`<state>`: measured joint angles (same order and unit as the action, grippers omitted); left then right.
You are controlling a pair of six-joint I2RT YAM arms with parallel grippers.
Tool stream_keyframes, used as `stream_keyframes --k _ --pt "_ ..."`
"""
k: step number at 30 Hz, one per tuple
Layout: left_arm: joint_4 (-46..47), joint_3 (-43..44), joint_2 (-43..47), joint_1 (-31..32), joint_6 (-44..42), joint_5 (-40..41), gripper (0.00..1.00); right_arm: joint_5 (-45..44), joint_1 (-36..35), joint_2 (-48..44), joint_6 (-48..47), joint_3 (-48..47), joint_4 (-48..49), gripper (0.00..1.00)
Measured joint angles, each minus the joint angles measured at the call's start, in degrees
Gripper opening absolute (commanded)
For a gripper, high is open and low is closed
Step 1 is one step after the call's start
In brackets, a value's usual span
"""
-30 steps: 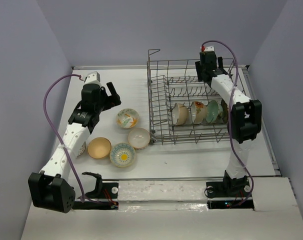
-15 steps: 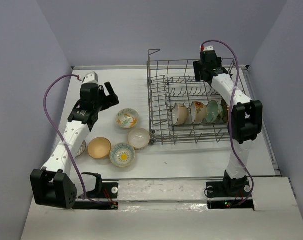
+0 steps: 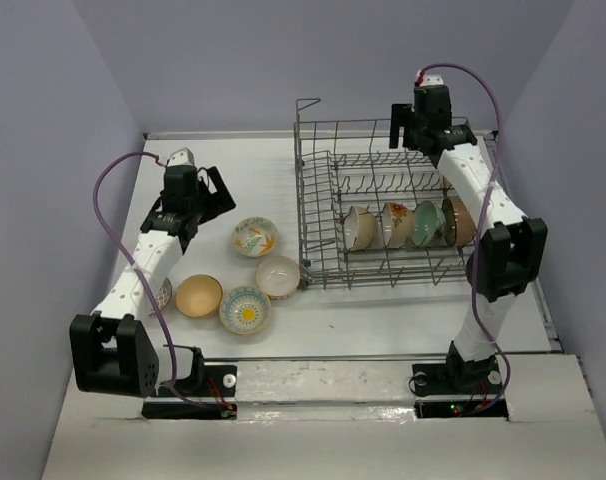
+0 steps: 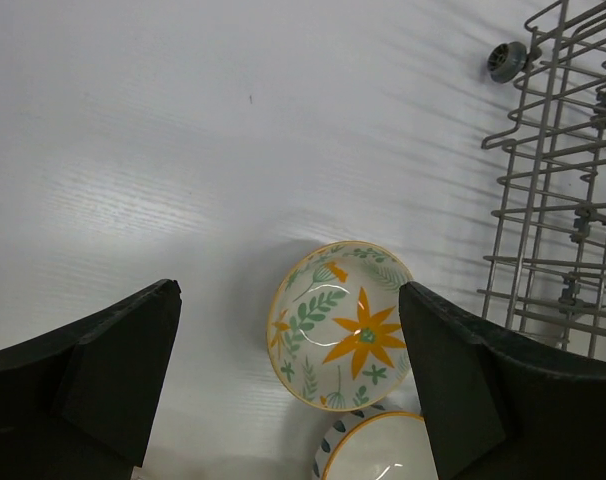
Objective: Load the bowls into the dish rack
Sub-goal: Pick up the bowl from the corner of the board.
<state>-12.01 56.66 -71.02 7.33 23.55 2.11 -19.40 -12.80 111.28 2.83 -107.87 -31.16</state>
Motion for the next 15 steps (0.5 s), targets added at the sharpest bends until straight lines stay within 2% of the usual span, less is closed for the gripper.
stream_keyframes --k 5,8,12,15 --pt "-0.6 -0.6 -4.1 -0.3 0.8 -0.4 0.93 7.1 0.0 -10.9 6.4 3.7 0.2 0.82" --pt "-1.2 -1.4 -6.2 -0.3 0.9 -1.7 0.90 11.4 0.0 -18.6 9.9 9.5 2.3 0.81" --pt "-2.1 -1.5 -8.9 -0.3 1.0 -4.7 0.80 14.2 0.0 -23.8 12.4 15.0 2.9 0.81" --pt "-2.2 -1.9 -11.5 -0.3 1.2 -6.7 0.76 15.3 0.0 -24.1 13.4 16.5 3.1 0.80"
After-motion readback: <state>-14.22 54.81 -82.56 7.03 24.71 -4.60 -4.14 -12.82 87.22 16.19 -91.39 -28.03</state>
